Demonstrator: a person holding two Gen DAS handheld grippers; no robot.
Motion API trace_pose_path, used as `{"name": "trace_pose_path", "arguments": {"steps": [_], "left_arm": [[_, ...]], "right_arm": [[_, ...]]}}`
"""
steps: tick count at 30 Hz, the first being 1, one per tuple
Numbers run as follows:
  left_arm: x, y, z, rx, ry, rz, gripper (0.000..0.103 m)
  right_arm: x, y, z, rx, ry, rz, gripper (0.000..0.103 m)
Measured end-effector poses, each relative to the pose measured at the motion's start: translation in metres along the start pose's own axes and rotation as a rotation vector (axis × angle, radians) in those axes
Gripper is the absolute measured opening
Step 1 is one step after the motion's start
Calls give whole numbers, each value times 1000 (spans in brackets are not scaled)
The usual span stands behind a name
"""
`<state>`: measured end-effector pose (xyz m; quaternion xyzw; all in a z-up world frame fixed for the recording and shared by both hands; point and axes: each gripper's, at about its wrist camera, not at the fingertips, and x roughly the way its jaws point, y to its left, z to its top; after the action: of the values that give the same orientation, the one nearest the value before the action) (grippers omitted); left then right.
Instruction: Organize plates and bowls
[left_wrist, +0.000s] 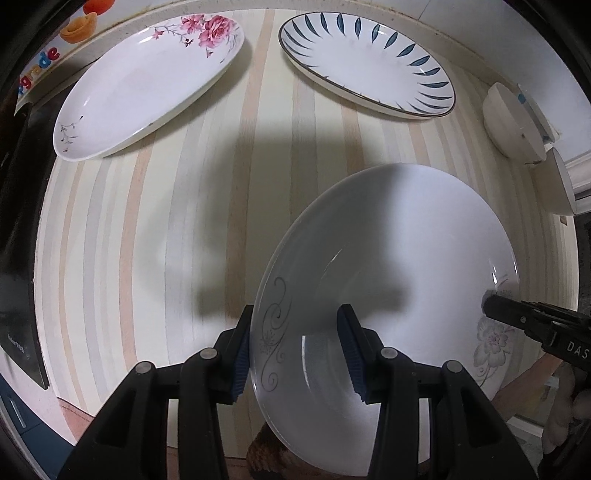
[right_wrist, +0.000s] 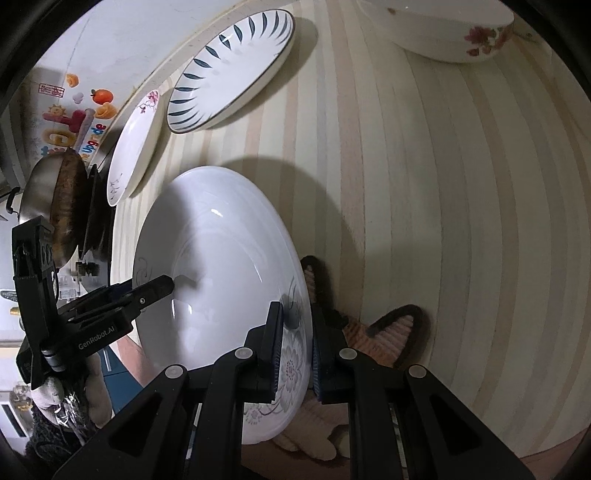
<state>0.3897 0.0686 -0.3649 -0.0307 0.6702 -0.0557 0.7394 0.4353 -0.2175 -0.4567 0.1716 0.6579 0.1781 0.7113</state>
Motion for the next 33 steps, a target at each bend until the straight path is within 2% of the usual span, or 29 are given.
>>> {"name": "trace_pose_path", "arguments": {"steps": [9,14,17,19,21,22,24,27,30,33], "left_arm": [[11,-20,17,54,-23,17,41],[9,-29,17,78,-21,-12,41],[-10,-14,19,62,-57,-24,41],[-29,5,23,36,-93,-32,42],[-45,24,27,-6,-119,-30,45],[-52,39,32,-39,-128,-35,47],[-56,60,41,-100,-138,-47,47],[-55,100,58,-192,-157,-32,47],[-30,124,83,-286,-167,-27,47],[-18,143,97,-346,-158,-23,47]], "right_arm": [[3,0,-3,20,-16,-18,16],[2,2,-5,28,-26,-41,18],[-3,4,-4,37,-18,-59,18],[-23,5,-2,42,-56,-93,18],[-47,12,3,48,-101,-123,24],[-58,19,6,46,-124,-110,26],[-77,43,20,17,-170,-76,43],[-77,102,60,-88,-191,17,50],[-48,156,110,-184,-174,65,50],[-4,203,165,-272,-143,31,50]]}}
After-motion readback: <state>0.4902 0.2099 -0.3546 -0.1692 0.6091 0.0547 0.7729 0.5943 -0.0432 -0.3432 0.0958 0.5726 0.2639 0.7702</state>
